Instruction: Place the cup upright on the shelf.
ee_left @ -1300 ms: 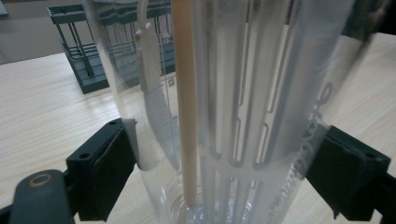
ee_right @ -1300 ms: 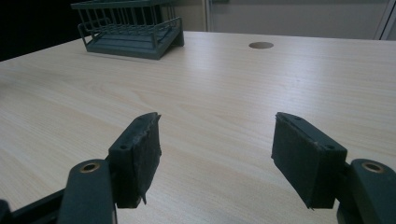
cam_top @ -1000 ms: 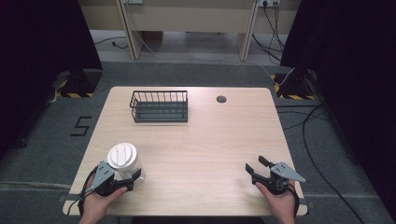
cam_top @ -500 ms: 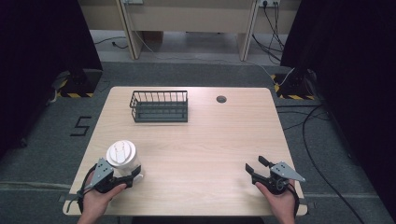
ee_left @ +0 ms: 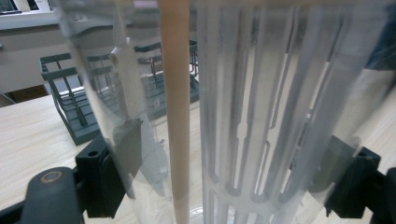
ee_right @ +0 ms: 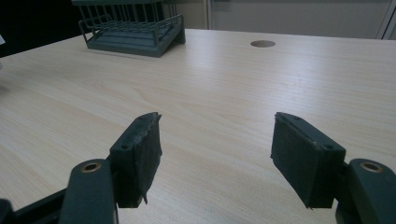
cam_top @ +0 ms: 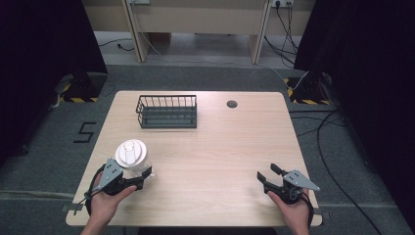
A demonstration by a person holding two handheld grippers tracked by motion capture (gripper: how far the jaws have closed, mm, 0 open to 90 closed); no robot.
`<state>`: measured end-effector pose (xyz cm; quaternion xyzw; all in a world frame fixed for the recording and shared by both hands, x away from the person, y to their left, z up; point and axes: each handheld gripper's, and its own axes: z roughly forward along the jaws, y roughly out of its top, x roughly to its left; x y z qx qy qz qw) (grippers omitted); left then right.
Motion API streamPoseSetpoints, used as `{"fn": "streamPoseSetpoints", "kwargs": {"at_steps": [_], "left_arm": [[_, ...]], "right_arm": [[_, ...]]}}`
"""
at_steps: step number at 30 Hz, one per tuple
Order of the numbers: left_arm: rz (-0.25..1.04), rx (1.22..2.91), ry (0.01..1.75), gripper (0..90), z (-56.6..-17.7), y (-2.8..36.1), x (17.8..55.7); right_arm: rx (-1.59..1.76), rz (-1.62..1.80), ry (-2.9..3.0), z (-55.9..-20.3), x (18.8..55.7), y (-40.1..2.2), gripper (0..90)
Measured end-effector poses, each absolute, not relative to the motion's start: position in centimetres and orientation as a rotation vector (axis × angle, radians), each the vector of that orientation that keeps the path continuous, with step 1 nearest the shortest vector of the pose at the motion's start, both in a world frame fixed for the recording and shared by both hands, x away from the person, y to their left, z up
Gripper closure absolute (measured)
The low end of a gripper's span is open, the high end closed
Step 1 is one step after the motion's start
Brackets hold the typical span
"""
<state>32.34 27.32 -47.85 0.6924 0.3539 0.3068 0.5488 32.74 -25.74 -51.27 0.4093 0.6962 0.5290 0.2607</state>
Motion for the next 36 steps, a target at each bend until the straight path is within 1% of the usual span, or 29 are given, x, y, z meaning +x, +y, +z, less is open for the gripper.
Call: {"fn": "streamPoseSetpoints", "kwargs": {"at_steps": [13,36], "left_arm": [[0.741,1.612,0.83,17.2,-46.7,26.5,33.9],[0.766,1.586,0.888,17.3,-45.7,25.7,36.7]], "right_arm": [[1.108,1.434,1.887,-51.3,32.7,-25.7,33.8],[1.106,1.438,1.888,-51.3,32.8,-25.8,33.9]]}}
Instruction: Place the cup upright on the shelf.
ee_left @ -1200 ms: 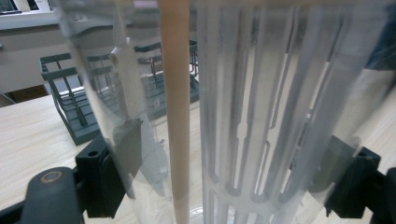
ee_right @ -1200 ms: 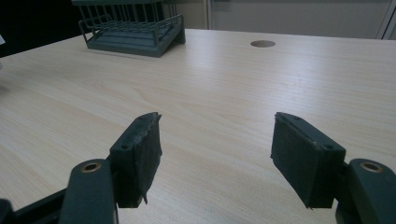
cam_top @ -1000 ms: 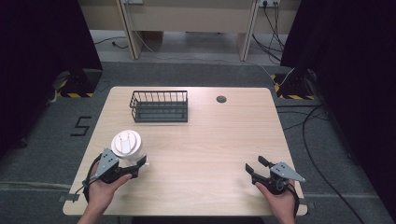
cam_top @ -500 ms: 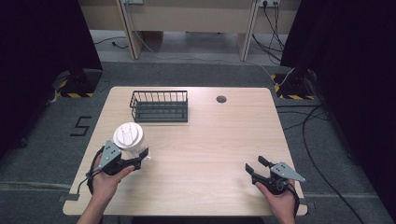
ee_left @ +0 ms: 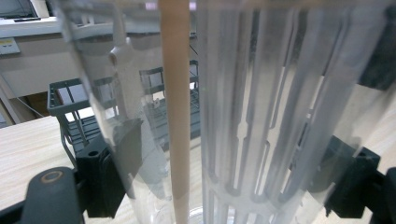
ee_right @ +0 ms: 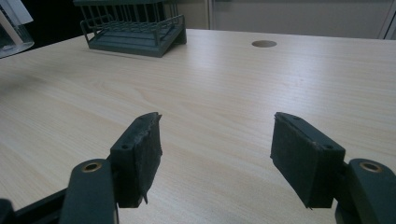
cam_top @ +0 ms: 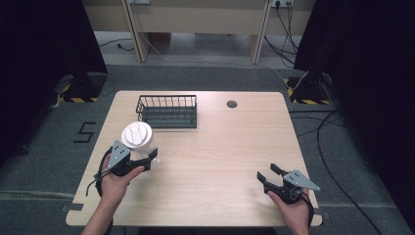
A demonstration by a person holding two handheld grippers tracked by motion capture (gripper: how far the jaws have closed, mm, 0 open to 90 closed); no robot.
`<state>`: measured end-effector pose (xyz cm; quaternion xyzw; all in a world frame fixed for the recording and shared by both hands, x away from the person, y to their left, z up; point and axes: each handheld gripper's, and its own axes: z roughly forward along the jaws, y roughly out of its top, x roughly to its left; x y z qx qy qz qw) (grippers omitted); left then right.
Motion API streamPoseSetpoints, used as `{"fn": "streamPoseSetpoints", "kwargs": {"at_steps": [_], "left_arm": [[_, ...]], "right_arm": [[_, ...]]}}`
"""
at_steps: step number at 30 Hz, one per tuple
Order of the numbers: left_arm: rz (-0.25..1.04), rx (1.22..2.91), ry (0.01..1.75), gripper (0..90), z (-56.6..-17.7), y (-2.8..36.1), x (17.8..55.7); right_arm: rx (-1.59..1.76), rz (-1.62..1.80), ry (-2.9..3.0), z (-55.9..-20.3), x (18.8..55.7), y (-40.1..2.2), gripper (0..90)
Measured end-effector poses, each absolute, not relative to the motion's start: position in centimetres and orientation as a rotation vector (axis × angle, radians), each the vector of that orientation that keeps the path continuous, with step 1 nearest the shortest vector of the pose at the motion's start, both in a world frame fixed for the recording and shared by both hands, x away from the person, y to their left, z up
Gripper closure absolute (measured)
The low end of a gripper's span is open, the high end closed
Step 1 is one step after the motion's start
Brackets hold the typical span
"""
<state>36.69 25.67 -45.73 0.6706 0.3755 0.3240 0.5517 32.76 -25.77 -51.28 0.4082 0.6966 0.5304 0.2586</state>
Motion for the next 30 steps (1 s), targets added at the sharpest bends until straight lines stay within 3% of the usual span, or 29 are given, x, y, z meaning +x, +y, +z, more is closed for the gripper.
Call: {"fn": "streamPoseSetpoints", "kwargs": {"at_steps": [30], "left_arm": [[0.777,1.6,0.905,17.4,-43.3,24.9,40.8]], "right_arm": [[1.113,1.444,1.887,-51.3,32.8,-25.9,34.0]]}}
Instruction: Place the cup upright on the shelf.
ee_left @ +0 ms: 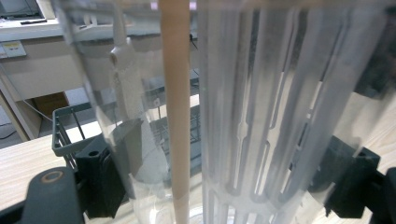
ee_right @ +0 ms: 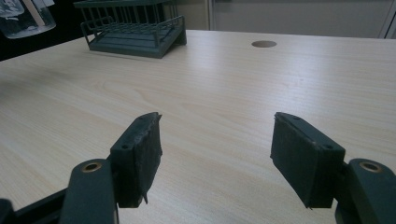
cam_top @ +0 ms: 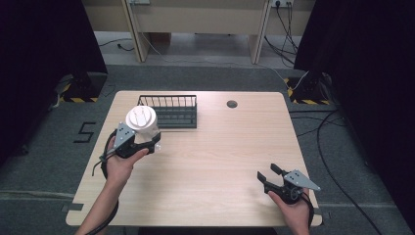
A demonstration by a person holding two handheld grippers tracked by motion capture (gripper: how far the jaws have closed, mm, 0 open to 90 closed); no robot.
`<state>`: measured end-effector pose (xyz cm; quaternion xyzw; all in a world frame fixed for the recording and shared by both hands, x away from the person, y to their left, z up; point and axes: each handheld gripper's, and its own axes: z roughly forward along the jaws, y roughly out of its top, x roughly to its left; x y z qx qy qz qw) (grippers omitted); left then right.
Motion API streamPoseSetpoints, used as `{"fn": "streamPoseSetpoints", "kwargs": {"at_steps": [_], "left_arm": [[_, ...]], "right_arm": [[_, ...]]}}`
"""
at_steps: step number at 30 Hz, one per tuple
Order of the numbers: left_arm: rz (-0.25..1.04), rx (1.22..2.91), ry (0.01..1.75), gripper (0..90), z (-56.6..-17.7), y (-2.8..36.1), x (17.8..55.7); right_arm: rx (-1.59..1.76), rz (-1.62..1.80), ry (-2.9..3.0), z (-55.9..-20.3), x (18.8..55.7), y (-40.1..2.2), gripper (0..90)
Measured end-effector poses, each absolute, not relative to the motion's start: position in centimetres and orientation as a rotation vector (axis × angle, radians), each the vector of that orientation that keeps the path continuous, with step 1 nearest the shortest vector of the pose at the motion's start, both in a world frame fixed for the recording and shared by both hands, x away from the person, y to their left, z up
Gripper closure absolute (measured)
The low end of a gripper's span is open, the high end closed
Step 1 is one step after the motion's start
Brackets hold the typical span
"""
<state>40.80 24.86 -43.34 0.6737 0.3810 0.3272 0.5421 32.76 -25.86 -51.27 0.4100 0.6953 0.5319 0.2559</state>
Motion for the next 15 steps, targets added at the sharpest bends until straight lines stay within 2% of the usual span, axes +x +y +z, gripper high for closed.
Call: {"fn": "streamPoseSetpoints", "kwargs": {"at_steps": [15], "left_arm": [[0.781,1.616,0.893,17.4,-42.2,24.1,42.7]], "right_arm": [[1.114,1.447,1.887,-51.3,32.8,-25.9,34.0]]}}
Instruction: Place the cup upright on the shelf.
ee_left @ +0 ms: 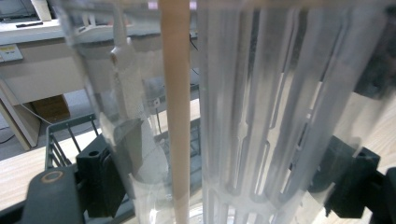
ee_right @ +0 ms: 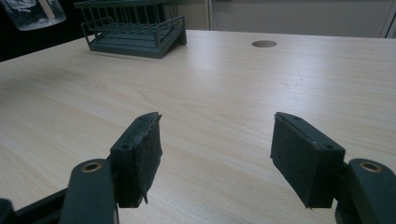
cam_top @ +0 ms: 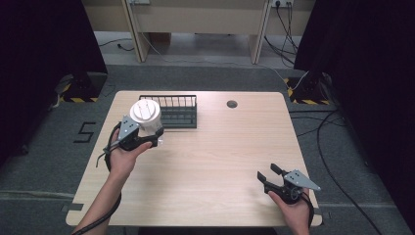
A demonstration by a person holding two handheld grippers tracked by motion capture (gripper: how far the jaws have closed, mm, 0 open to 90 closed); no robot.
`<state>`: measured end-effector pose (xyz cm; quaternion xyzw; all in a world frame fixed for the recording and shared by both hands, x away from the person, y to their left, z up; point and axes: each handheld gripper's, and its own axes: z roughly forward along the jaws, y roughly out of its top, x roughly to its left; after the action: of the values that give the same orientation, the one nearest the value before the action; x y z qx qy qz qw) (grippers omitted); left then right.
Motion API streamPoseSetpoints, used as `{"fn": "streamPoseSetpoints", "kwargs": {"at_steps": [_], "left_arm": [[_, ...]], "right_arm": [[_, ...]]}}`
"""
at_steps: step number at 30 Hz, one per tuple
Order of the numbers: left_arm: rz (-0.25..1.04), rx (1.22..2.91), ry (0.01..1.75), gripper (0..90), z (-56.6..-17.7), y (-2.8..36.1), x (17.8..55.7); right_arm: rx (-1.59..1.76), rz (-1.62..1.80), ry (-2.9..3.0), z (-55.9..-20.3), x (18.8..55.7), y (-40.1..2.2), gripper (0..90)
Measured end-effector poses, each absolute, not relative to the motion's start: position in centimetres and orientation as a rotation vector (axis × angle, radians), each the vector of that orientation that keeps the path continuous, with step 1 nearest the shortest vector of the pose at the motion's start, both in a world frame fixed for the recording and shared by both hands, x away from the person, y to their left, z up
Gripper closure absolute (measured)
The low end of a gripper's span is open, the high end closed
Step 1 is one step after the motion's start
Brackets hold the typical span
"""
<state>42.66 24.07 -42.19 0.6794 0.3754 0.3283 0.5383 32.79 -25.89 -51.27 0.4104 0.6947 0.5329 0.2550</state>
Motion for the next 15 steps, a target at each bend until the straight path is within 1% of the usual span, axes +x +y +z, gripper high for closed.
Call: {"fn": "streamPoseSetpoints", "kwargs": {"at_steps": [15], "left_arm": [[0.786,1.609,0.898,17.4,-40.9,23.5,45.0]], "right_arm": [[1.124,1.458,1.88,-51.3,32.8,-25.9,34.0]]}}
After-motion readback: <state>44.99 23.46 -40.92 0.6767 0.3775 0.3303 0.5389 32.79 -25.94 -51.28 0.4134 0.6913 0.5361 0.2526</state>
